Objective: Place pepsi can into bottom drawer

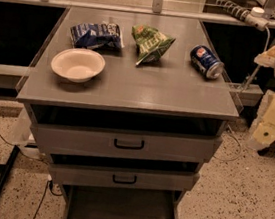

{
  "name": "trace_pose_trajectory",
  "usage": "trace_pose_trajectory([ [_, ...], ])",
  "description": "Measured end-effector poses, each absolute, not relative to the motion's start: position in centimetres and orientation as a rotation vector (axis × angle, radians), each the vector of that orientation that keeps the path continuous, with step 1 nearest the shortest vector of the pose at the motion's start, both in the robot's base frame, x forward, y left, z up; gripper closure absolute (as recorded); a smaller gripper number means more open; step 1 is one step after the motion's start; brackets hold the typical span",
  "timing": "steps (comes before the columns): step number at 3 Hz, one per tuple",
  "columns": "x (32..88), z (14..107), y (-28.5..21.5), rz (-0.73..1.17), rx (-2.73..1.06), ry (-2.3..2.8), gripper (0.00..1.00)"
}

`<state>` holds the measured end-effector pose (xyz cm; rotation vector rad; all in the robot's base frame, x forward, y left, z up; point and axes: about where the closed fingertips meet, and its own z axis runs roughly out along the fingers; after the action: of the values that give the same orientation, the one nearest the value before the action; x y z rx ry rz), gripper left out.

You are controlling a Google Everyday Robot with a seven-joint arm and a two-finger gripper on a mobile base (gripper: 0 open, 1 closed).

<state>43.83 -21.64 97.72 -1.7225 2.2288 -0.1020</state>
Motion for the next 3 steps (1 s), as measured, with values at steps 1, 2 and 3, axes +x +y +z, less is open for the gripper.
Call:
trace_pose_trajectory([
  [1, 43.8, 97.8, -21.6, -0.103, -1.722, 2.226, 0.0],
  [2, 45.2, 97.8, -20.6, -0.114, -1.731, 2.158, 0.0],
  [3, 48.2, 98.1, -19.8, -0.131, -1.698, 2.036, 0.0],
])
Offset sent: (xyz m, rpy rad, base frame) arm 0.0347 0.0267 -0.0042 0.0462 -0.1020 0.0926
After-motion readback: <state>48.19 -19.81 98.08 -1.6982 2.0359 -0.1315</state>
